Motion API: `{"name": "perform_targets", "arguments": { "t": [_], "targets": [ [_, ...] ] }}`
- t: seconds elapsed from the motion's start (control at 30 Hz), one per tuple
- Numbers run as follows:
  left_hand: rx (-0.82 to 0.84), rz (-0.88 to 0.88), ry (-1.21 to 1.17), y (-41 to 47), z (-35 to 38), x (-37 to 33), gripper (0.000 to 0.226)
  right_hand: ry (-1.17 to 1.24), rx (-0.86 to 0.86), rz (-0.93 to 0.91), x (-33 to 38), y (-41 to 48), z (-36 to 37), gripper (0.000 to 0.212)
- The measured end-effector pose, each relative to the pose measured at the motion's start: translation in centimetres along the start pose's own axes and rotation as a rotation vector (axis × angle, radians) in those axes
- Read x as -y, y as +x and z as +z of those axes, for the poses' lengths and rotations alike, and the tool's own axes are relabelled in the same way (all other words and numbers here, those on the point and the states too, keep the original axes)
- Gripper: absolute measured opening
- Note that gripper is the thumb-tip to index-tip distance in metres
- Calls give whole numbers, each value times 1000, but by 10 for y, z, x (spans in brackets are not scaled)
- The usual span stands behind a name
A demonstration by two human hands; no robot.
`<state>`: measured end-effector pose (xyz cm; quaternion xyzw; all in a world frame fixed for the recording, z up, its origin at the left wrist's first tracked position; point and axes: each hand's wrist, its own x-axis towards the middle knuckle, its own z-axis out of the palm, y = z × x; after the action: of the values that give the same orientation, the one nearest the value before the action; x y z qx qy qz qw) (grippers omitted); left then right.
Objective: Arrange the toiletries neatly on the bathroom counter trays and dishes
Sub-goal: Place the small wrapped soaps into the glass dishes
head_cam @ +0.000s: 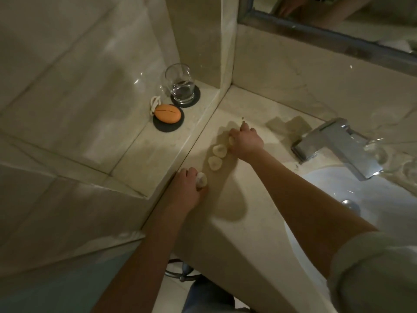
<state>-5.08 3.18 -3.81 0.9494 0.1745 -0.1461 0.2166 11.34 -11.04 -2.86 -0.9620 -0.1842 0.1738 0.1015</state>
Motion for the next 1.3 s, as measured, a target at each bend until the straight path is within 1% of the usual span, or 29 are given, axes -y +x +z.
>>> {"name": "perform_targets", "arguments": {
  "t": [0.13, 0.2, 0.3, 0.4, 0.5, 0.67, 0.9, 1.0, 1.13, 1.2, 1.3],
  "targets": [
    [-42, -15, -22, -4, 0, -3, 38, 59, -30, -57, -9, -9, 7, 31],
    [-53, -18, -37, -6, -1, -4, 38, 141, -30, -93, -15, -21, 10, 30],
    [-72, -11, -60, -12, -4, -8, 39, 292, -98, -100, -23, -45, 11, 32],
    [-83, -13, -135, -21, -8, -22, 42, 414, -152, -106, -30, -78, 6, 34],
    [-121, 55, -184, -31, -7, -44, 44, 530, -211, -119, -41, -114, -3, 35],
    [-163, 191, -199, -46, -9, -98, 39, 557, -325, -116, -75, -171, -29, 40],
    [-126, 413, -211, -57, -10, -202, 39, 588, -480, 13, -149, -237, -68, 40],
    [-125, 500, -173, -61, -11, -246, 40, 597, -543, 101, -183, -252, -76, 42],
    [-106, 662, -86, -55, -4, -305, 43, 611, -563, 208, -233, -261, -82, 42],
    [-100, 739, 11, -43, 2, -333, 47, 583, -558, 240, -259, -259, -85, 43],
    [-69, 771, 209, -23, 13, -373, 45, 544, -499, 264, -295, -244, -91, 44]
  ]
}}
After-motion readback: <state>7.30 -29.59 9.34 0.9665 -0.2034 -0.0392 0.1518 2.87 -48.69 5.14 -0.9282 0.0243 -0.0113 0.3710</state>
